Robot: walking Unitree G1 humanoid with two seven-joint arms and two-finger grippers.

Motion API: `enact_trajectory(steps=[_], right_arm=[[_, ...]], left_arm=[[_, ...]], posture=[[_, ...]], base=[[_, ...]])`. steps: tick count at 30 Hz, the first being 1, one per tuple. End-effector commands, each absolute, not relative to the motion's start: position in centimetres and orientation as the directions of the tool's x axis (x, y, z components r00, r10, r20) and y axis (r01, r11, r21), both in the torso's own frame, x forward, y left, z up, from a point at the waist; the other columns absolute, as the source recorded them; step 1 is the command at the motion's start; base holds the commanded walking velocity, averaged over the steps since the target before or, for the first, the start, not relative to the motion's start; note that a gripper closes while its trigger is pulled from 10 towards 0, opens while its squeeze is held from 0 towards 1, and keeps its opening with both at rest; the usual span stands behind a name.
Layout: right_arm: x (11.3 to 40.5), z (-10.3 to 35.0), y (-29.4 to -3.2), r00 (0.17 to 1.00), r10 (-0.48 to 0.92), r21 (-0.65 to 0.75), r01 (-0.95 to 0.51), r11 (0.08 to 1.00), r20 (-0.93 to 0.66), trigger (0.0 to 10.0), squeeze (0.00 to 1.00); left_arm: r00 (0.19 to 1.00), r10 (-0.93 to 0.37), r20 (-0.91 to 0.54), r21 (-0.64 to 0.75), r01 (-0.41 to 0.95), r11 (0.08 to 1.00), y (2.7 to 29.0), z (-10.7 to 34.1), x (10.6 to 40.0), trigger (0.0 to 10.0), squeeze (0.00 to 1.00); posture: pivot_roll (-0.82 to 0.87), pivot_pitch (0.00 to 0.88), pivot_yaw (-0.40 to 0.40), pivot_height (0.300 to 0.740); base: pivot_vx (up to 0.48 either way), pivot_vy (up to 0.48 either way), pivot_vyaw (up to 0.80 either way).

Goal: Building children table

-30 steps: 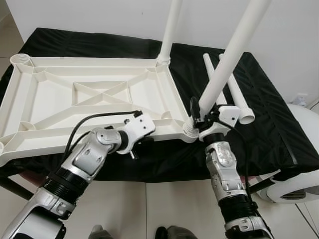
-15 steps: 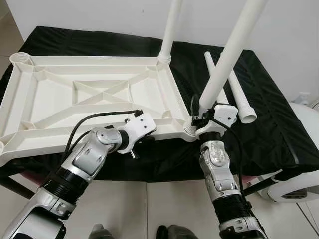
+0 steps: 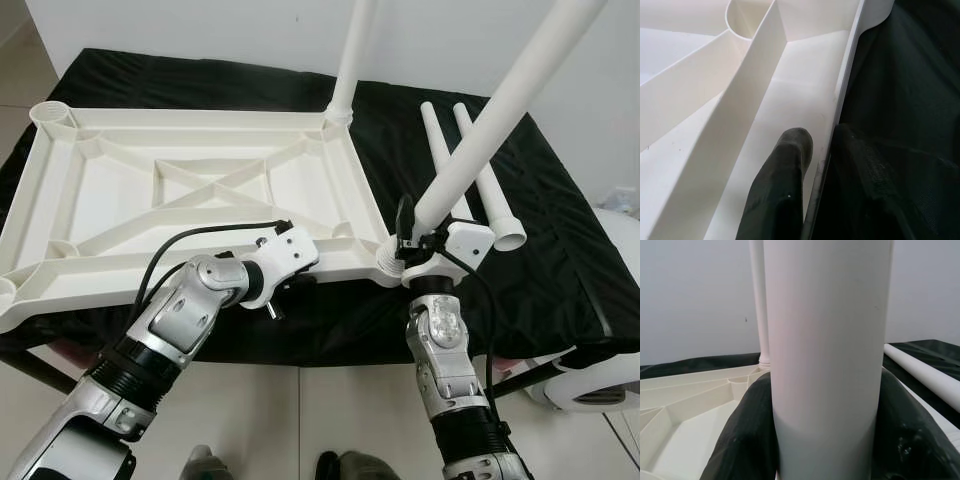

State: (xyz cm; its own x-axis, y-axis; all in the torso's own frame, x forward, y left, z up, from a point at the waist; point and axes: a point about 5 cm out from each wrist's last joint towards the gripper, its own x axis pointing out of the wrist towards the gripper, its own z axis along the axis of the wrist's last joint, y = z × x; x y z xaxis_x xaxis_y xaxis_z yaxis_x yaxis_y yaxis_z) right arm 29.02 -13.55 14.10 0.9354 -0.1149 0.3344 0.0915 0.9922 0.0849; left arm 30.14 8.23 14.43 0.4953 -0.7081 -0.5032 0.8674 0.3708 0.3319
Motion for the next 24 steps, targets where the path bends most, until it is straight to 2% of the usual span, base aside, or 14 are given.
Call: enact_trajectory(steps=[1, 21, 22, 24], right_arm=[[26.4, 7.6, -20.7, 0.895, -0.446, -0.002, 0.446, 0.895, 0.032, 10.0, 0.0], [26.6, 8.0, -19.0, 0.934, -0.351, -0.039, 0.354, 0.934, 0.073, 10.0, 0.0], [26.6, 8.1, -19.0, 0.938, -0.338, -0.035, 0.341, 0.939, 0.079, 10.0, 0.43], [26.6, 8.2, -18.9, 0.941, -0.329, -0.032, 0.332, 0.943, 0.083, 10.0, 0.43]], left_arm=[[0.571, -0.685, -0.453, 0.42, 0.814, 0.401, 9.5, 16.6, 30.9, 10.0, 0.0], [0.569, -0.689, -0.448, 0.423, 0.814, 0.398, 9.2, 16.6, 30.9, 10.0, 0.0], [0.569, -0.69, -0.448, 0.423, 0.815, 0.397, 9.2, 16.6, 30.9, 10.0, 0.0], [0.568, -0.691, -0.447, 0.423, 0.815, 0.397, 9.2, 16.6, 30.9, 10.0, 0.0]], posture=[[0.06, 0.07, -0.066, 0.74], [0.06, 0.051, -0.074, 0.74], [0.06, 0.052, -0.075, 0.74], [0.06, 0.052, -0.075, 0.74]], base=[[0.0, 0.0, 0.0], [0.0, 0.0, 0.0], [0.0, 0.0, 0.0], [0.0, 0.0, 0.0]])
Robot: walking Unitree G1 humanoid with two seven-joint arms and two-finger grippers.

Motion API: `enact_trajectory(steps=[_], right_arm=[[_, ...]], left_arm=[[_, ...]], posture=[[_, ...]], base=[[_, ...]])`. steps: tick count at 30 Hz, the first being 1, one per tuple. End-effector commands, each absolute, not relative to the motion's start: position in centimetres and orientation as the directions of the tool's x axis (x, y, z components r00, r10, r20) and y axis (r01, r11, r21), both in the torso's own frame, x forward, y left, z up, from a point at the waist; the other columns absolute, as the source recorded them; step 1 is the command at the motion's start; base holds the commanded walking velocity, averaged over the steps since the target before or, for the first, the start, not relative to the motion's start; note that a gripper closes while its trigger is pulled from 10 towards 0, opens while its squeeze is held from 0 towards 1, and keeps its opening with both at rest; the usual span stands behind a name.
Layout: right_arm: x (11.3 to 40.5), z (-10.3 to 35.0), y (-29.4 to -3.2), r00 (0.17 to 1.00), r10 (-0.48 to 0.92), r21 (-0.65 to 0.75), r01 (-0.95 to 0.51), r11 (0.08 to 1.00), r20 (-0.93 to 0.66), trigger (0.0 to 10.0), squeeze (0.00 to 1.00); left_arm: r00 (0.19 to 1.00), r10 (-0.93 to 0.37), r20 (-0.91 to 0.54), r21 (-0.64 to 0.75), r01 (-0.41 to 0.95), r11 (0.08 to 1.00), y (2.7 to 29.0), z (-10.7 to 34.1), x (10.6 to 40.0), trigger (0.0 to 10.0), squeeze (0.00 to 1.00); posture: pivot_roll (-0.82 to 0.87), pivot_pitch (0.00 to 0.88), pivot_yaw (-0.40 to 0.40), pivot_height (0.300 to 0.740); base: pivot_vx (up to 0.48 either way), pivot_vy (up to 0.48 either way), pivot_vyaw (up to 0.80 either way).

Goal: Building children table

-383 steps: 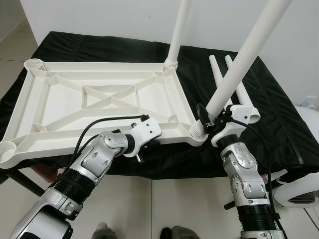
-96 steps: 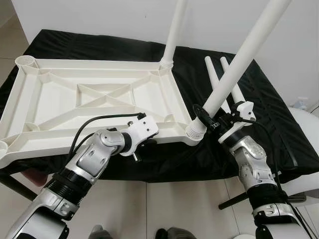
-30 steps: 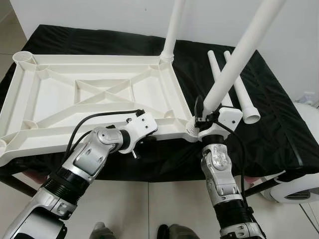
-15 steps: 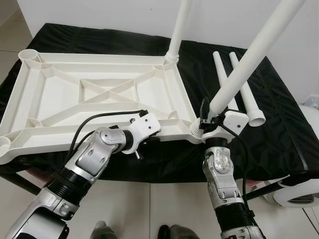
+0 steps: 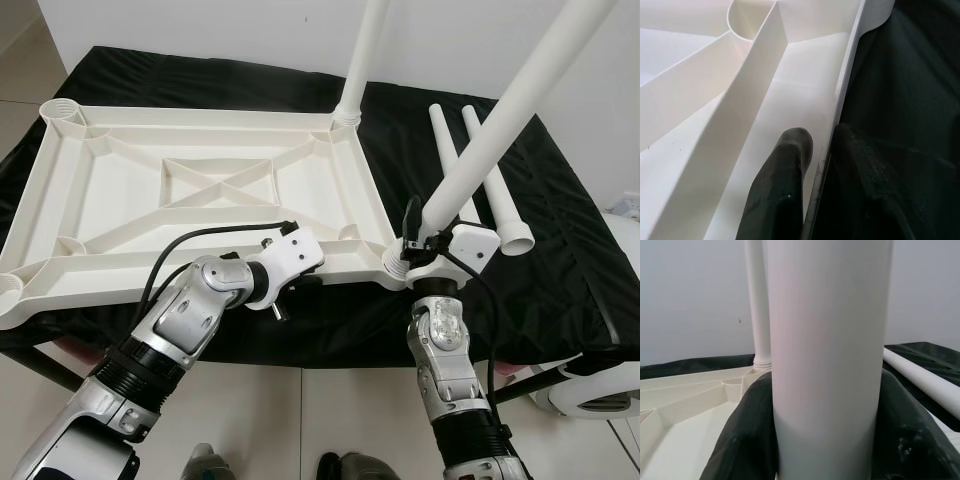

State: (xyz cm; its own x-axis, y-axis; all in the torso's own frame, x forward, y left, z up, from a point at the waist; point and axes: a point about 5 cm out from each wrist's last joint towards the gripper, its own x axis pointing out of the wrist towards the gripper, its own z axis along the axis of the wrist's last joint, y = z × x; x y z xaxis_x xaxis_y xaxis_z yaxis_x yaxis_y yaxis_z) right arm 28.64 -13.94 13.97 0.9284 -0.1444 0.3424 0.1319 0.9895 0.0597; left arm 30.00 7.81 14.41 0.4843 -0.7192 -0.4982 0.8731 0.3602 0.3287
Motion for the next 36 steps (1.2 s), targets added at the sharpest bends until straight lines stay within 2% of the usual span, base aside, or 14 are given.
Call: enact_trajectory(steps=[1, 4, 5, 6, 7, 12, 13, 20, 26, 27, 29, 30, 33, 36], right_arm=[[26.7, 8.4, -18.9, 0.942, -0.321, -0.042, 0.326, 0.944, 0.097, 10.0, 1.0], [26.7, 8.6, -18.8, 0.943, -0.314, -0.053, 0.321, 0.946, 0.109, 10.0, 1.0], [26.8, 8.7, -18.7, 0.945, -0.306, -0.053, 0.313, 0.948, 0.114, 10.0, 0.61], [26.8, 8.7, -18.7, 0.945, -0.306, -0.053, 0.313, 0.948, 0.114, 10.0, 0.61], [26.9, 8.8, -18.6, 0.948, -0.295, -0.057, 0.303, 0.951, 0.12, 10.0, 0.0], [27.0, 9.1, -18.2, 0.958, -0.253, -0.058, 0.262, 0.963, 0.133, 10.0, 0.0], [27.0, 9.3, -18.0, 0.961, -0.231, -0.043, 0.24, 0.97, 0.151, 0.0, 0.0], [27.2, 9.7, -17.9, 0.962, -0.214, -0.048, 0.225, 0.973, 0.166, 0.0, 0.0], [27.9, 10.0, -17.2, 0.974, -0.163, 0.008, 0.164, 0.986, 0.158, 0.0, 0.0], [28.2, 10.1, -16.9, 0.979, -0.143, 0.028, 0.14, 0.99, 0.148, 10.0, 0.0], [28.4, 10.1, -16.7, 0.982, -0.128, 0.042, 0.123, 0.992, 0.142, 10.0, 0.0], [28.8, 10.4, -16.3, 0.986, -0.089, 0.081, 0.078, 0.994, 0.139, 10.0, 0.0], [29.3, 11.1, -15.7, 0.988, -0.037, 0.125, 0.018, 0.992, 0.151, 10.0, 0.0], [30.1, 12.3, -15.1, 0.984, 0.018, 0.177, -0.049, 0.983, 0.176, 10.0, 0.0]], left_arm=[[0.568, -0.691, -0.447, 0.422, 0.815, 0.397, 9.2, 16.6, 30.9, 10.0, 0.0], [0.568, -0.692, -0.446, 0.422, 0.815, 0.397, 9.1, 16.6, 30.9, 10.0, 0.0], [0.568, -0.692, -0.445, 0.422, 0.815, 0.397, 9.1, 16.6, 30.9, 10.0, 0.0], [0.568, -0.692, -0.445, 0.422, 0.815, 0.397, 9.1, 16.6, 30.9, 10.0, 0.0], [0.569, -0.692, -0.444, 0.422, 0.814, 0.399, 9.1, 16.6, 30.9, 10.0, 0.0], [0.572, -0.692, -0.439, 0.423, 0.812, 0.403, 9.0, 16.6, 31.0, 10.0, 0.0], [0.574, -0.692, -0.437, 0.422, 0.811, 0.406, 9.0, 16.6, 31.0, 10.0, 0.0], [0.576, -0.691, -0.436, 0.421, 0.809, 0.409, 9.0, 16.6, 31.0, 10.0, 0.0], [0.582, -0.687, -0.435, 0.425, 0.805, 0.413, 9.1, 16.7, 31.1, 10.0, 0.0], [0.577, -0.691, -0.435, 0.416, 0.809, 0.415, 9.1, 16.7, 31.1, 10.0, 0.0], [0.574, -0.694, -0.435, 0.409, 0.812, 0.416, 9.1, 16.7, 31.1, 10.0, 0.0], [0.565, -0.702, -0.433, 0.389, 0.82, 0.42, 9.2, 16.7, 31.1, 10.0, 1.0], [0.558, -0.713, -0.425, 0.365, 0.826, 0.429, 9.2, 16.9, 31.0, 10.0, 1.0], [0.581, -0.696, -0.422, 0.406, 0.807, 0.428, 9.2, 17.1, 31.3, 10.0, 1.0]], posture=[[0.06, 0.053, -0.076, 0.74], [0.05, 0.053, -0.077, 0.74], [0.05, 0.053, -0.079, 0.74], [0.05, 0.053, -0.079, 0.74], [0.05, 0.053, -0.081, 0.74], [0.05, 0.055, -0.085, 0.74], [0.05, 0.056, -0.086, 0.74], [0.05, 0.059, -0.088, 0.74], [0.05, 0.061, -0.088, 0.74], [0.05, 0.061, -0.086, 0.74], [0.05, 0.061, -0.086, 0.74], [0.05, 0.061, -0.085, 0.74], [0.05, 0.06, -0.085, 0.74], [0.05, 0.06, -0.088, 0.74]], base=[[0.0, 0.0, 0.0], [0.0, 0.0, 0.0], [0.0, 0.0, 0.0], [0.0, 0.0, 0.0], [0.0, 0.0, 0.0], [0.0, 0.0, 0.0], [0.0, 0.0, 0.0], [0.0, 0.0, 0.0], [0.0, 0.0, 0.0], [0.0, 0.0, 0.0], [0.0, 0.0, 0.0], [0.0, 0.0, 0.0], [0.0, 0.0, 0.0], [0.0, 0.0, 0.0]])
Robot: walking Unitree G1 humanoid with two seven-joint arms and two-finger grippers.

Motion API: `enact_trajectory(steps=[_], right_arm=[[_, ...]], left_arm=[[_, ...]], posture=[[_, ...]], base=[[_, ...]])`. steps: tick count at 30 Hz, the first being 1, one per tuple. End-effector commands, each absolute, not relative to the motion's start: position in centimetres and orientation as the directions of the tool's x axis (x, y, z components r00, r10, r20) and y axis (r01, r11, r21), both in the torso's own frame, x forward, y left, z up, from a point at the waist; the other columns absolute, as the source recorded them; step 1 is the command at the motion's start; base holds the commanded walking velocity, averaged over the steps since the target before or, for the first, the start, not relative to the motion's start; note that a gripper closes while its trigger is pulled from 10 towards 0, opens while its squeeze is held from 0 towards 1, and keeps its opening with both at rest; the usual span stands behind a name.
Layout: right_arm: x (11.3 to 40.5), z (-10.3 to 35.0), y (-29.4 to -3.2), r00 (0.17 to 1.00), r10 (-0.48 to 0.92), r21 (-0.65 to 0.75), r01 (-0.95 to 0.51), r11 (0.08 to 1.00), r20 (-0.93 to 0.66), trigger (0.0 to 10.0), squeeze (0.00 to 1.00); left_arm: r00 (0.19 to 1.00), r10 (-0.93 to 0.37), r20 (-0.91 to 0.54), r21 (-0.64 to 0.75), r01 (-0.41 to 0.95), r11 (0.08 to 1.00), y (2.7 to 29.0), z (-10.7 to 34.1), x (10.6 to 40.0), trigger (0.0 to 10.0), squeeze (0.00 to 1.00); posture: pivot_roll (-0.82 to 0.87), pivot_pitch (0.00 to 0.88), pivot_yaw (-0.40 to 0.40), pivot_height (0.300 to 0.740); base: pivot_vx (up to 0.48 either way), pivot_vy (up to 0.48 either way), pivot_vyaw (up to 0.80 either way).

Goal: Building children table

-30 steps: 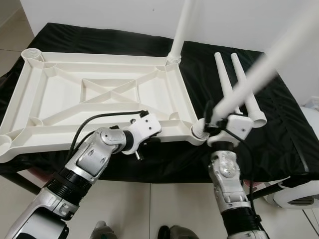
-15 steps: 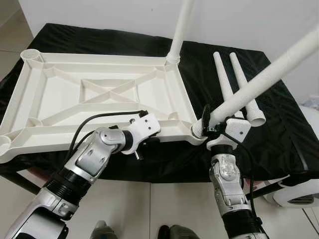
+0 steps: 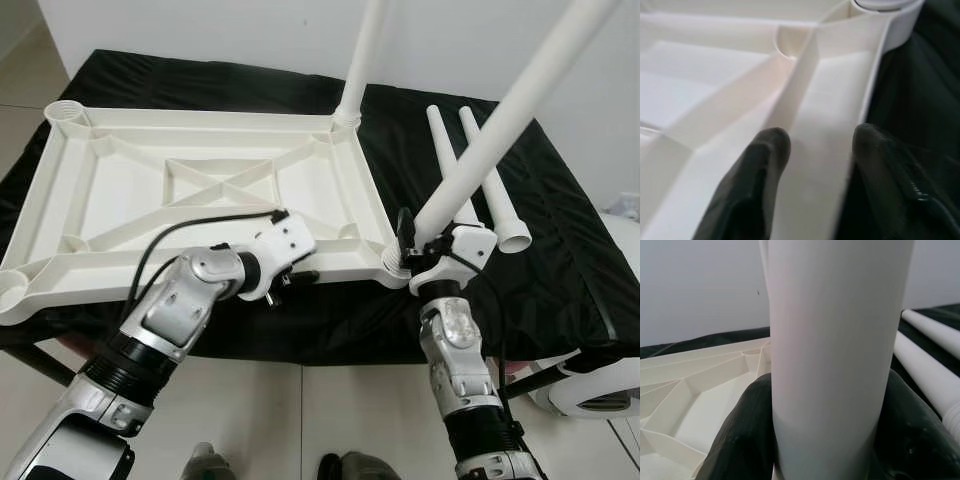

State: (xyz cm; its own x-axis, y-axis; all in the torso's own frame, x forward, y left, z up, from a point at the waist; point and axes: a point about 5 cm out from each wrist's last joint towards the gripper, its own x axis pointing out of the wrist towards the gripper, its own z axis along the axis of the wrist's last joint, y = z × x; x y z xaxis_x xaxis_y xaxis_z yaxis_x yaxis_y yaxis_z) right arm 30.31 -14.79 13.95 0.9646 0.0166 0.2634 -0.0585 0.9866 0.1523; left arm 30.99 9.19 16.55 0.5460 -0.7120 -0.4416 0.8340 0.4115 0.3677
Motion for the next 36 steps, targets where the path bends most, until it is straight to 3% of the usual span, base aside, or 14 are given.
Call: enact_trajectory(steps=[1, 10, 24, 36], right_arm=[[30.3, 12.6, -15.0, 0.983, 0.025, 0.182, -0.06, 0.981, 0.184, 10.0, 0.0], [31.4, 14.5, -14.7, 0.97, 0.081, 0.239, -0.136, 0.961, 0.228, 10.0, 0.0], [32.4, 17.7, -14.8, 0.941, 0.137, 0.219, -0.211, 0.953, 0.309, 10.0, 0.0], [34.5, 17.8, -17.8, 0.967, 0.07, 0.117, -0.101, 0.988, 0.245, 10.0, 0.0]], left_arm=[[0.577, -0.703, -0.416, 0.405, 0.809, 0.425, 9.1, 17.3, 31.3, 10.0, 0.0], [0.57, -0.732, -0.374, 0.379, 0.814, 0.441, 8.4, 18.0, 31.2, 10.0, 0.0], [0.583, -0.753, -0.306, 0.313, 0.808, 0.499, 7.7, 18.9, 31.6, 10.0, 0.0], [0.709, -0.672, -0.213, 0.23, 0.705, 0.671, 7.0, 19.4, 33.4, 10.0, 0.0]], posture=[[0.05, 0.06, -0.09, 0.74], [0.05, 0.05, -0.096, 0.74], [0.05, 0.034, -0.103, 0.74], [0.06, 0.012, -0.114, 0.74]], base=[[0.0, 0.0, 0.0], [0.0, 0.0, 0.0], [0.0, 0.0, 0.0], [0.0, 0.0, 0.0]])
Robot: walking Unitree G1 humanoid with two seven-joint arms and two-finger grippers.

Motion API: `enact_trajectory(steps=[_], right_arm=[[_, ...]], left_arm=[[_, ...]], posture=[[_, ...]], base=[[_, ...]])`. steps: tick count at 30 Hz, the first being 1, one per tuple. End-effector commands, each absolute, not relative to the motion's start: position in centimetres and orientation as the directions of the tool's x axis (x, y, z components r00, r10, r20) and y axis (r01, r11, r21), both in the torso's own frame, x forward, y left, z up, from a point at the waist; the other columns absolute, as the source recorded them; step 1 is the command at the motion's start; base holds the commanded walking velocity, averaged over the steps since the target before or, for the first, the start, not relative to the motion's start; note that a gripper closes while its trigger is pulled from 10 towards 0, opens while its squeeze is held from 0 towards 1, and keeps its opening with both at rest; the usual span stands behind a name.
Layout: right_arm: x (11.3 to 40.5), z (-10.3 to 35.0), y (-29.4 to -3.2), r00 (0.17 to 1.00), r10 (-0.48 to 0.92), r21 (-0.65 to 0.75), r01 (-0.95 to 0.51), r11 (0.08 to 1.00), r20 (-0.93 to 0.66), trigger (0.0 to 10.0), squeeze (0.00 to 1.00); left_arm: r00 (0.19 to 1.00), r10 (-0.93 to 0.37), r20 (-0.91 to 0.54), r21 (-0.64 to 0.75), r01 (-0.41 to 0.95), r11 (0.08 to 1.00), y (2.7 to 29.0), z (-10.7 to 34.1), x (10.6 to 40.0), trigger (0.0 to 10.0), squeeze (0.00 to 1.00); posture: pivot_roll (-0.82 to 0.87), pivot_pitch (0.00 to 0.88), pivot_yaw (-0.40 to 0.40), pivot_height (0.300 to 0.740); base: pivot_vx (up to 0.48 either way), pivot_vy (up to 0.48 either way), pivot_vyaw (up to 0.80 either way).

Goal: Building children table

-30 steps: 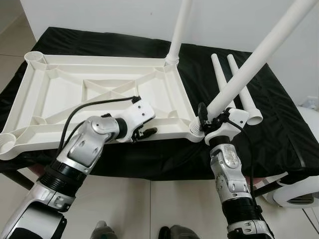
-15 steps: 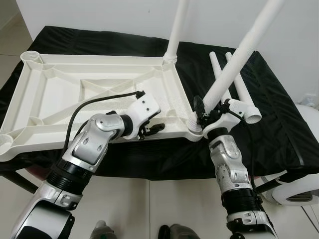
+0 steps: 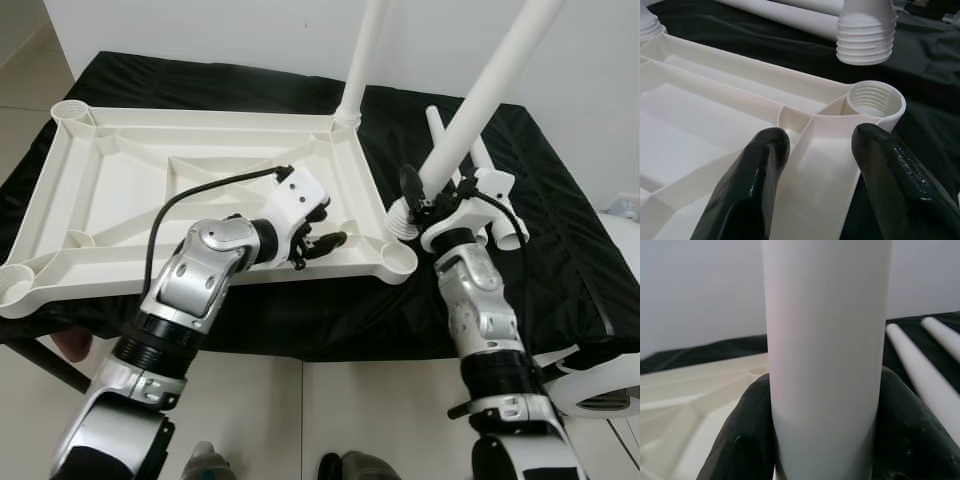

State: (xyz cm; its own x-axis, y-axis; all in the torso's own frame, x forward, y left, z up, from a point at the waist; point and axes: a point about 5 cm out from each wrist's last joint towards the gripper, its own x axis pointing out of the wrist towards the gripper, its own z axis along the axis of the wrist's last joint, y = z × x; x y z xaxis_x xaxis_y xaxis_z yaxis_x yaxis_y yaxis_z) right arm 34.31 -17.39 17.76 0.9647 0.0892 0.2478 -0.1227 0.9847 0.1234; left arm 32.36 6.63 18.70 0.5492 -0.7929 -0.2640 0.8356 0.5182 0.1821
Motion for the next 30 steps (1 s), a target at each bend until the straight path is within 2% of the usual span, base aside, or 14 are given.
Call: enact_trajectory(steps=[1, 5, 6, 9, 10, 15, 16, 20, 27, 28, 29, 30], right_arm=[[34.5, 17.8, -17.9, 0.967, 0.073, 0.11, -0.102, 0.989, 0.243, 10.0, 0.0], [34.7, 17.9, -18.0, 0.967, 0.082, 0.088, -0.106, 0.99, 0.239, 10.0, 0.0], [34.7, 17.9, -17.9, 0.966, 0.098, 0.067, -0.117, 0.991, 0.239, 10.0, 0.0], [34.7, 17.8, -17.8, 0.965, 0.116, 0.044, -0.13, 0.991, 0.236, 10.0, 0.0], [34.6, 17.5, -17.0, 0.951, 0.21, 0.016, -0.219, 0.976, 0.227, 10.0, 0.0], [34.4, 17.3, -16.3, 0.927, 0.298, -0.014, -0.303, 0.953, 0.225, 10.0, 0.0], [34.5, 17.3, -16.2, 0.926, 0.305, -0.014, -0.31, 0.951, 0.224, 10.0, 0.0], [34.5, 17.3, -15.9, 0.918, 0.328, -0.016, -0.333, 0.943, 0.223, 10.0, 0.0], [34.3, 17.1, -15.0, 0.868, 0.453, -0.052, -0.453, 0.89, 0.203, 10.0, 0.0], [34.1, 17.0, -14.7, 0.844, 0.499, -0.063, -0.497, 0.865, 0.197, 10.0, 0.0], [34.1, 17.0, -14.7, 0.844, 0.499, -0.063, -0.497, 0.865, 0.197, 10.0, 0.0], [34.0, 17.0, -14.6, 0.832, 0.52, -0.065, -0.518, 0.853, 0.194, 10.0, 0.0]], left_arm=[[0.728, -0.656, -0.199, 0.225, 0.686, 0.693, 7.0, 19.6, 33.6, 10.0, 0.0], [0.768, -0.618, -0.17, 0.207, 0.641, 0.739, 7.0, 20.0, 34.1, 10.0, 0.0], [0.783, -0.604, -0.152, 0.164, 0.622, 0.765, 7.0, 20.4, 34.4, 10.0, 0.0], [0.785, -0.605, -0.134, 0.153, 0.62, 0.77, 6.9, 20.9, 34.5, 10.0, 0.0], [0.76, -0.646, -0.076, 0.124, 0.65, 0.75, 6.2, 22.3, 34.3, 10.0, 0.0], [0.701, -0.713, -0.019, 0.054, 0.713, 0.699, 5.3, 23.5, 33.8, 10.0, 0.0], [0.683, -0.731, -0.008, 0.04, 0.73, 0.682, 5.0, 23.6, 33.6, 10.0, 1.0], [0.665, -0.747, 0.005, 0.029, 0.747, 0.665, 4.5, 23.7, 33.5, 10.0, 1.0], [0.601, -0.798, 0.052, -0.002, 0.799, 0.601, 2.9, 24.9, 33.0, 10.0, 1.0], [0.562, -0.825, 0.063, -0.023, 0.827, 0.561, 2.4, 25.2, 32.5, 10.0, 0.89], [0.562, -0.825, 0.063, -0.023, 0.827, 0.561, 2.4, 25.2, 32.5, 10.0, 0.89], [0.543, -0.837, 0.064, -0.036, 0.839, 0.542, 2.2, 25.2, 32.3, 10.0, 0.55]], posture=[[0.06, 0.01, -0.113, 0.74], [0.06, 0.007, -0.113, 0.74], [0.06, 0.002, -0.115, 0.74], [0.06, 0.0, -0.116, 0.74], [0.07, 0.0, -0.118, 0.74], [0.07, 0.0, -0.121, 0.74], [0.07, 0.0, -0.122, 0.74], [0.07, 0.0, -0.127, 0.74], [0.08, 0.0, -0.136, 0.74], [0.08, 0.0, -0.135, 0.74], [0.08, 0.0, -0.135, 0.74], [0.08, 0.0, -0.135, 0.74]], base=[[0.0, 0.0, 0.0], [0.0, 0.0, 0.0], [0.0, 0.0, 0.0], [0.0, 0.0, 0.0], [0.0, 0.0, 0.0], [0.0, 0.0, 0.0], [0.0, 0.0, 0.0], [0.0, 0.0, 0.0], [0.0, 0.0, 0.0], [0.0, 0.0, 0.0], [0.0, 0.0, 0.0], [0.0, 0.0, 0.0]])
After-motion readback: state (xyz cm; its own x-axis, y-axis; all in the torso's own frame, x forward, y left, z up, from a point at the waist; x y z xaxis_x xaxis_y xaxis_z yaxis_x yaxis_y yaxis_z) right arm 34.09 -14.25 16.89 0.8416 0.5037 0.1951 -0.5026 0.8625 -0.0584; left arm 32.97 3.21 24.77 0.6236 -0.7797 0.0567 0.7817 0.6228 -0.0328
